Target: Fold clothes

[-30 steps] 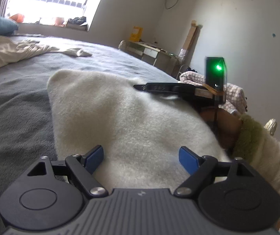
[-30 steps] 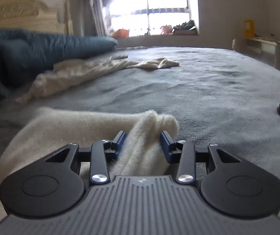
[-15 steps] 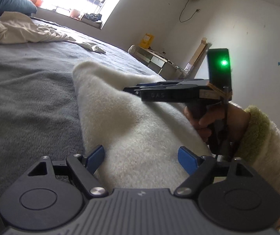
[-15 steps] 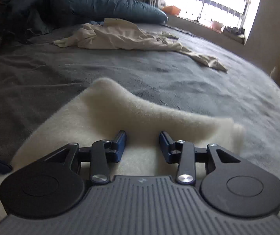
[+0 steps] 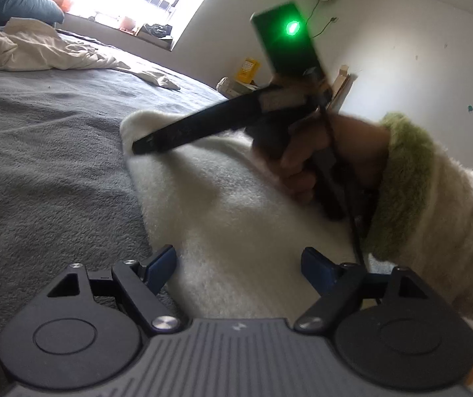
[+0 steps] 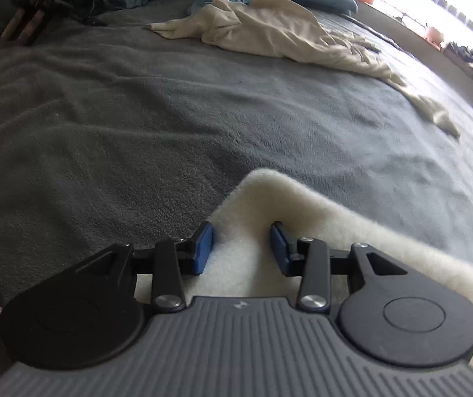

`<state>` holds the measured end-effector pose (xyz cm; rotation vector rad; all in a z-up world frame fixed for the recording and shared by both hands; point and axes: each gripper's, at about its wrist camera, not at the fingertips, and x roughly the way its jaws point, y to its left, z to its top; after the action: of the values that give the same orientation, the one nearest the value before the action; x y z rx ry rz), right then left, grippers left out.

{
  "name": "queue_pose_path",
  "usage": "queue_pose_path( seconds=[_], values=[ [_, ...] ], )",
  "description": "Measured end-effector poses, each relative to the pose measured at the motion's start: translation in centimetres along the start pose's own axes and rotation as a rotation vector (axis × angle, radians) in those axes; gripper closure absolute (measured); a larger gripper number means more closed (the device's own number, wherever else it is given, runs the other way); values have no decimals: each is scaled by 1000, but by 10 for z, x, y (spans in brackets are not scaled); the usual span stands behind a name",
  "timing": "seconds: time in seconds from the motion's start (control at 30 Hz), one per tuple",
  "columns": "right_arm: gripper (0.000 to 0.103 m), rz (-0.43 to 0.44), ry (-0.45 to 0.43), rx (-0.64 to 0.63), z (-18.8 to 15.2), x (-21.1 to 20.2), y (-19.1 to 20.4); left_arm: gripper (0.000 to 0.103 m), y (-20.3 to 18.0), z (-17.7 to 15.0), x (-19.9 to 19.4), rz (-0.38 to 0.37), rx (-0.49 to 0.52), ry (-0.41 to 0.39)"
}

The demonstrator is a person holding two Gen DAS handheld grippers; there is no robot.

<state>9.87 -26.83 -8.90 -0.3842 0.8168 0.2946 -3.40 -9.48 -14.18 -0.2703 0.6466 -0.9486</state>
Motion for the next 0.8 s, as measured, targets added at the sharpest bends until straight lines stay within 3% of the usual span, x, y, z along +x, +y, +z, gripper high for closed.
queue_pose_path(
  seconds=[0.1, 0.23, 0.33, 0.4, 0.5, 0.63, 0.73, 0.8],
  values=[
    [67, -26, -67, 42, 0, -36, -10, 19, 8, 2, -3, 3, -40, 11],
    [64, -96, -179, 266, -33, -100, -49, 21, 23, 4, -12, -26, -110, 14],
    [48, -96, -279, 512, -85, -144, -73, 21, 29, 4, -15, -35, -144, 16],
    [37, -66, -300, 697, -127, -159, -82, 21, 32, 6, -16, -42, -178, 19],
    [30, 5, -290, 958, -188, -163, -89, 21, 37, 10, -16, -64, -246, 40],
    [27, 198, -332, 1228, -246, -148, -93, 21, 46, 18, -10, -83, -331, 73],
    [23, 372, -377, 1348, -258, -125, -100, 21, 51, 24, -2, -87, -385, 94],
    [21, 424, -392, 1374, -255, -109, -105, 21, 53, 28, 4, -85, -408, 103]
  ],
)
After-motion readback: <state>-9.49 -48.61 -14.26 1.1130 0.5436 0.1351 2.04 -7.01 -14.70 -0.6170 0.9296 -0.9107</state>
